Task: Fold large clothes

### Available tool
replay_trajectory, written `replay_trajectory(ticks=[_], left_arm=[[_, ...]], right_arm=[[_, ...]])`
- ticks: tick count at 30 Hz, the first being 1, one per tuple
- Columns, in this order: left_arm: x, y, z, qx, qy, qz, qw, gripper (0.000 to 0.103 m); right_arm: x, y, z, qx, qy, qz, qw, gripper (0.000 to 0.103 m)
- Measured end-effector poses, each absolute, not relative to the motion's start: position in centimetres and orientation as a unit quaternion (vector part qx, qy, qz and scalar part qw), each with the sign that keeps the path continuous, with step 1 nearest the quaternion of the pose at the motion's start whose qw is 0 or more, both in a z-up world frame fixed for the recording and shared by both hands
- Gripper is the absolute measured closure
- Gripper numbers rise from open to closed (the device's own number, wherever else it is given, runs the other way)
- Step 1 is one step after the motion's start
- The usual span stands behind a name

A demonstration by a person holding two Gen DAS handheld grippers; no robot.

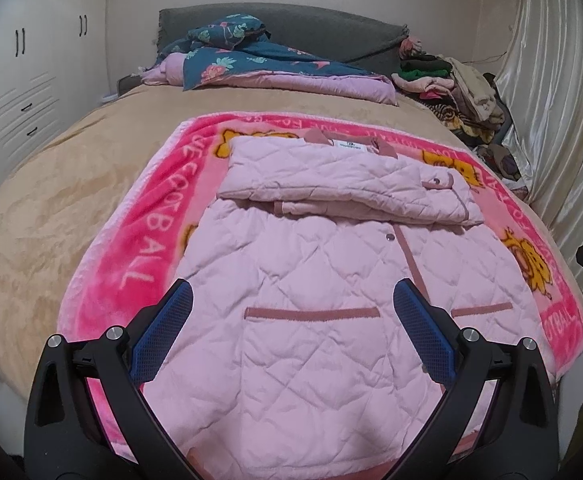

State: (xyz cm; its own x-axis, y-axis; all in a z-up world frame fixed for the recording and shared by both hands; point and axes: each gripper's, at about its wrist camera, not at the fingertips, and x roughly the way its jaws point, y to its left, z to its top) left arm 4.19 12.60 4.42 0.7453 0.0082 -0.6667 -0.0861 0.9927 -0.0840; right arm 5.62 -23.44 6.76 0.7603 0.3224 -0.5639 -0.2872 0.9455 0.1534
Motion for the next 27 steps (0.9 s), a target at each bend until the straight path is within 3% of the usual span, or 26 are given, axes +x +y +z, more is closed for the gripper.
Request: replay_trajectory(ticks=[27], left_arm=[[3.1,15.8,-2.1,-0.052,0.430,0.060,0.899,0.009]], right_arm=[[4.8,-26.7,0.5,0.006,0.377,0.135,0.917,0.004]])
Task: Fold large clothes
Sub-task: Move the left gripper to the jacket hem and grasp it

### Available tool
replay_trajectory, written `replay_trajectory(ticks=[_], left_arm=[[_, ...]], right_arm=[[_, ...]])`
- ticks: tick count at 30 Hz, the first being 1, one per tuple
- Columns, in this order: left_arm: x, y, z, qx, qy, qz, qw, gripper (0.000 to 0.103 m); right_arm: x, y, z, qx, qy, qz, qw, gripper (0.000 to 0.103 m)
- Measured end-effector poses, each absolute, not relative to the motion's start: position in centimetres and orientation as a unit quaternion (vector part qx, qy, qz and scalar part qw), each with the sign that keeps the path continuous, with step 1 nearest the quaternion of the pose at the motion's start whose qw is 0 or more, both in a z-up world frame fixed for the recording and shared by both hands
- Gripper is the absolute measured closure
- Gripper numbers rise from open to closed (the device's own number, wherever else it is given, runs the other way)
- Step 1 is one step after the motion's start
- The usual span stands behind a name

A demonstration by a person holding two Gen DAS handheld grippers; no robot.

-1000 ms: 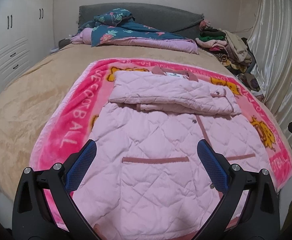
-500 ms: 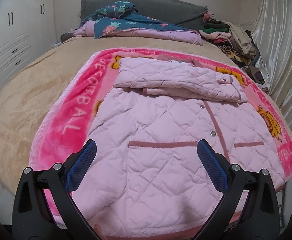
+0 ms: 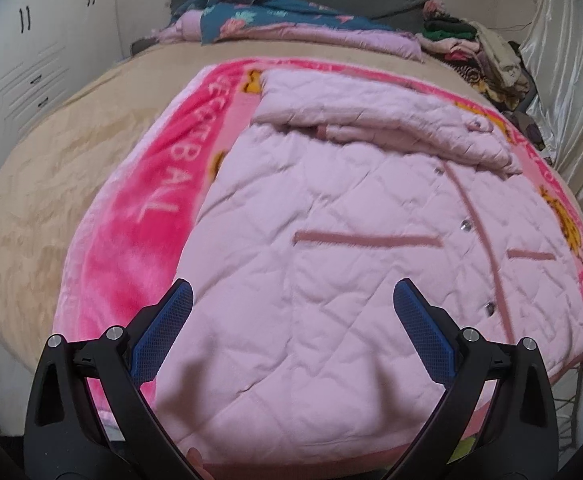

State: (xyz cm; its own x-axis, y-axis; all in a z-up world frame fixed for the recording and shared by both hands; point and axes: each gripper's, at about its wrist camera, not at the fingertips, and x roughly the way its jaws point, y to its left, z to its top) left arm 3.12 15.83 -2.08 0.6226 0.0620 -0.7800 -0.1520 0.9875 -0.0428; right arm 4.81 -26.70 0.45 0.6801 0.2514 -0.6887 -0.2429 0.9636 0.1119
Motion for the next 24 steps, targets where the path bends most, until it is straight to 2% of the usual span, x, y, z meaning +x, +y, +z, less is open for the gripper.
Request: replay_trajectory(ticks=[18,24], left_arm=[[-0.2,22.5,-7.2,-0.172,0.485,0.048,0.856,0.009],[-1.2,22.3,-8.3,-0.188,0.492,0.028,0.850,0.022]], right_arm=[[4.1,-28.3,-2.4,0.014,0.410,0.127,0.903,0.004],[3.3,-29.4,-3.6,0.014,0.424,0.120,0.898,0.004]])
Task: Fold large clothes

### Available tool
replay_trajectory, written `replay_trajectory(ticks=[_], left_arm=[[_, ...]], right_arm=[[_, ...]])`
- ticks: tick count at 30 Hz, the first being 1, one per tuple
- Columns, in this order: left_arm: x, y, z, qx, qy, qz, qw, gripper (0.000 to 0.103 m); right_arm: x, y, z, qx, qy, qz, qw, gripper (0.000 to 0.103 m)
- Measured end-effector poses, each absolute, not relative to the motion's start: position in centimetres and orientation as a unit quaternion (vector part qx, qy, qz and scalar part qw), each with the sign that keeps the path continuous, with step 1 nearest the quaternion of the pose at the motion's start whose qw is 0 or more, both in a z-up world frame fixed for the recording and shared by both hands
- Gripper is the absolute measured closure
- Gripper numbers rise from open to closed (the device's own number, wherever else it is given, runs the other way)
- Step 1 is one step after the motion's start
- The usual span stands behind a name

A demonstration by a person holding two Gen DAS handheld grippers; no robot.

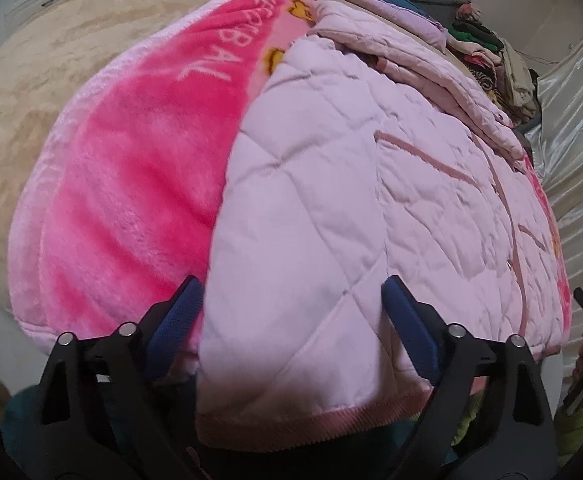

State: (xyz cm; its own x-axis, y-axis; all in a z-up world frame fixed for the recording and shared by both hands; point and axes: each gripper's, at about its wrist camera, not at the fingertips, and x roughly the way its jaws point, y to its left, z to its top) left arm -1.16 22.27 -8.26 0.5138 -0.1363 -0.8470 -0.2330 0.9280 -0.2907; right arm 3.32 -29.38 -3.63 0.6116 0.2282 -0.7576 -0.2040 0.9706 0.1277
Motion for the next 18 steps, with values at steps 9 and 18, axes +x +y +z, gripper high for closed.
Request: replay_trajectory(ticks=[9,18], left_arm=[[-1.1,19.6,-7.0,-0.156,0.475,0.011,0.866,0.067],[-1.0,19.8,-7.0,-0.158,0.473,0.011,0.867,0.073]], right_arm=[[1.8,-32.0,-6.2,0.034,0.463,0.112,0.878,0.004],[0.9,-33.0,-9.8,0.079,0.511,0.141,0.845,0.004]])
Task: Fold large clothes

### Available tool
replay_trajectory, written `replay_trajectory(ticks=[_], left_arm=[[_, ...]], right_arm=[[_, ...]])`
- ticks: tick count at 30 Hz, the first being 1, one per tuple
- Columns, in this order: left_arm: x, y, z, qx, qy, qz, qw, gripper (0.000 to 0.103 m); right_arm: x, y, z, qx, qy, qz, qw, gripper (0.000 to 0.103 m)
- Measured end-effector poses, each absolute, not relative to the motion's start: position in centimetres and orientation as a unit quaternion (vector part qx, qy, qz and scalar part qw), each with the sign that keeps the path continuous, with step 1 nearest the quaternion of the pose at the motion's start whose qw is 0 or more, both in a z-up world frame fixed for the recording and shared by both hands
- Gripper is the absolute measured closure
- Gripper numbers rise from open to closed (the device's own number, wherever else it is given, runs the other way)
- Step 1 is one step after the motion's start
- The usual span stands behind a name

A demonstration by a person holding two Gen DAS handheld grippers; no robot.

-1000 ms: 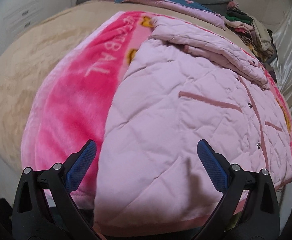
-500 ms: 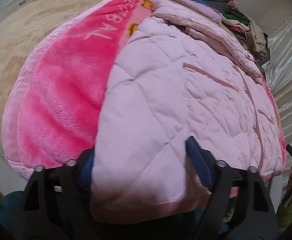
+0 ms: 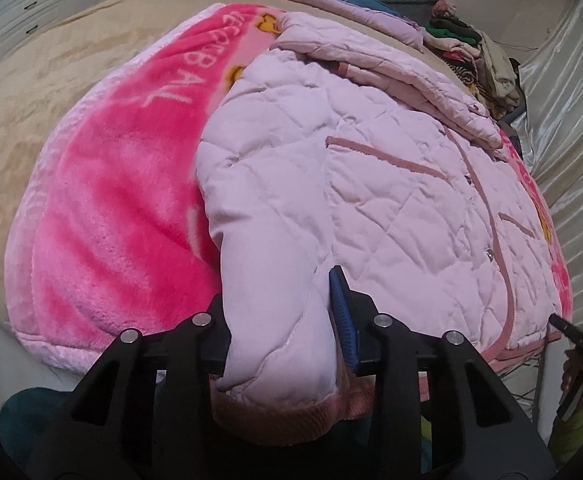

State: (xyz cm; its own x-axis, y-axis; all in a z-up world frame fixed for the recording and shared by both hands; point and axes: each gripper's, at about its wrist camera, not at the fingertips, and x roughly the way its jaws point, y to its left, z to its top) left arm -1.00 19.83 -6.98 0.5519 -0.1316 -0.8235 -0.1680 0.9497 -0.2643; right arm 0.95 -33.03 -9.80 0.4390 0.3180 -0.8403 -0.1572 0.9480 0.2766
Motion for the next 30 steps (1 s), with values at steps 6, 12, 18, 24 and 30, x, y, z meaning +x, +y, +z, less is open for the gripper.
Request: replay_trajectory(ticks=[6,12,18,24,30], left_arm=[[-1.1,19.7,-7.0,-0.155,0.476,0.014,0.866,0.068],[-1.6,19.8,-6.9,-0.160,0.477,0.013,0.864,0.063],[-1.7,19.2,-6.3,-0.148,0.462,0.012,0.874,0.081],[-1.7,19.0,-4.6,-0.146,0.439,0.007,0.887,0.088],[-1.1,18.9,-2.3,-0.144,0.412,0.005,0.900,0.090]], right_arm=[[0.1,-31.7,-10.3,0.128,0.510,0.185,0.830,0.016],[-1.0,-31.9,-7.7,0.110,0.464,0.196,0.857,0.056],[-0.4,-31.8,-8.4,0.104,0.467,0.197,0.856,0.057],[-1.7,-31.4,-3.7,0.058,0.375,0.217,0.899,0.082],[-0.9,-31.9,-0.5,0.073,0.332,0.226,0.913,0.084]])
